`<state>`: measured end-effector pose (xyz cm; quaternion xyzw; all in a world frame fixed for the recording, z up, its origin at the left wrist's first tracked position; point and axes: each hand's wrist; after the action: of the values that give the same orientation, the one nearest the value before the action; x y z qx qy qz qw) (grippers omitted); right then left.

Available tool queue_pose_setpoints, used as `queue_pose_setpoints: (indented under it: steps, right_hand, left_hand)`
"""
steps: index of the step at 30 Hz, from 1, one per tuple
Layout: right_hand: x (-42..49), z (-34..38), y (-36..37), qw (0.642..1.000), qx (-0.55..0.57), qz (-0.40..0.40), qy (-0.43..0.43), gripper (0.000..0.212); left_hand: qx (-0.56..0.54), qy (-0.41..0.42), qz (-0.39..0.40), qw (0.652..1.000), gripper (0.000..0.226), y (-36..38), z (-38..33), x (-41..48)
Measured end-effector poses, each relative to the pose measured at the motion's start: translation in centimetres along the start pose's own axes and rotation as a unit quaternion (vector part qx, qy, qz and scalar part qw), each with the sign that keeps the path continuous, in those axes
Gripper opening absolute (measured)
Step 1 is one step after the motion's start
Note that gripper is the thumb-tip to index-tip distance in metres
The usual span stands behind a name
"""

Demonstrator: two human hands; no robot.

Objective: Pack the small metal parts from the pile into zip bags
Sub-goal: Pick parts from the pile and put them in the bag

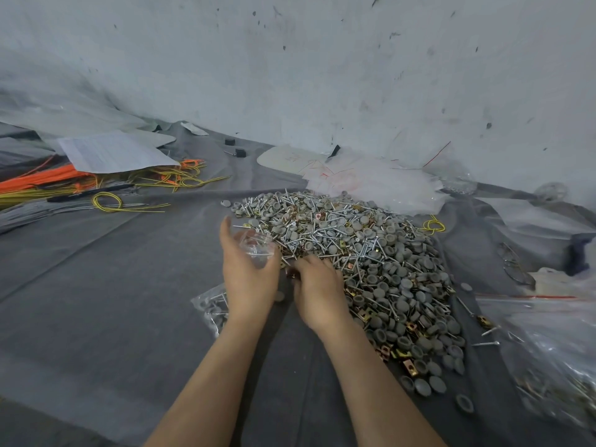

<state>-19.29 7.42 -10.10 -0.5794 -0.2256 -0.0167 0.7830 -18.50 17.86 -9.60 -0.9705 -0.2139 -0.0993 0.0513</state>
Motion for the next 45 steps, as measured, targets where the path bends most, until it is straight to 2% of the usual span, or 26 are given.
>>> queue_pose_setpoints:
  steps: [4, 8, 12, 15, 17, 19, 23, 25, 27, 29, 31, 32, 34, 37, 45]
  right_hand:
    - [-0.1, 0.2, -0.4, 1.0, -0.014, -0.002, 0.005, 0.021]
    - [0.1, 0.4, -0.4, 0.999, -0.03, 0.02, 0.031, 0.023]
    - [0.2, 0.2, -0.4, 0.999, -0.032, 0.01, 0.019, 0.022]
    - [-0.1, -0.1, -0.6, 0.985, 0.135, -0.087, 0.06, 0.02]
    - [0.0, -0.4, -1.2, 0.948, 0.247, -0.177, 0.096, 0.016]
    - [0.1, -0.5, -1.8, 0.913, 0.32, -0.231, 0.107, 0.011]
    - [0.4, 0.1, -2.1, 0.865, 0.467, -0.168, 0.077, 0.018]
    - [0.6, 0.3, -2.0, 0.852, 0.489, -0.17, 0.073, 0.018]
    - [0.6, 0.0, -1.9, 0.881, 0.422, -0.199, 0.081, 0.019]
    - [0.3, -0.4, -1.4, 0.939, 0.29, -0.175, 0.06, 0.026]
    - [0.1, -0.4, -0.5, 0.985, 0.158, -0.07, 0.008, 0.032]
    - [0.1, -0.2, 0.0, 0.995, 0.099, -0.011, -0.012, 0.035]
    - [0.2, 0.2, 0.4, 0.999, 0.014, 0.041, -0.023, 0.033]
    - [0.3, 0.6, 0.2, 0.999, -0.021, 0.031, -0.009, 0.026]
    - [-0.1, 0.4, -0.3, 0.998, 0.056, 0.01, 0.011, 0.021]
  left_hand:
    - [0.001, 0.001, 0.001, 1.0, 0.078, 0.0, 0.0, 0.0]
    - [0.013, 0.005, 0.008, 1.0, 0.081, 0.0, 0.1, -0.1]
    - [0.065, 0.036, 0.034, 0.997, 0.085, 0.1, 0.3, 0.0]
    - [0.136, 0.06, 0.076, 0.986, 0.088, 0.3, 0.5, -0.3]
    - [0.18, 0.078, 0.107, 0.975, 0.091, 0.5, 0.6, -0.6]
    - [0.211, 0.094, 0.129, 0.964, 0.093, 0.6, 0.8, -0.7]
    - [0.211, 0.103, 0.135, 0.963, 0.089, 0.5, 0.8, -0.7]
    - [0.18, 0.086, 0.113, 0.973, 0.086, 0.4, 0.5, -0.7]
    - [0.128, 0.054, 0.067, 0.988, 0.081, 0.2, 0.2, -0.5]
    - [0.071, 0.019, 0.032, 0.997, 0.078, 0.0, -0.1, -0.2]
    - [0.034, -0.01, 0.019, 0.999, 0.078, -0.1, -0.2, 0.0]
    - [0.024, -0.018, 0.017, 0.999, 0.078, -0.1, -0.2, 0.0]
    - [0.014, -0.022, 0.018, 0.999, 0.08, -0.2, 0.0, 0.0]
    - [0.02, -0.023, 0.024, 0.999, 0.081, -0.1, 0.0, -0.1]
    - [0.034, 0.002, 0.033, 0.999, 0.079, 0.1, -0.1, -0.2]
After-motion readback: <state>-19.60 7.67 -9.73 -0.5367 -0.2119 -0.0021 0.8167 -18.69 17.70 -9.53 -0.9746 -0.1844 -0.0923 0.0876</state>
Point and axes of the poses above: each hand's wrist, its own x-axis towards the middle knuckle, its own y-axis out of the palm, z = x × y, and after that the axes turned 11 degrees about -y, right-handed
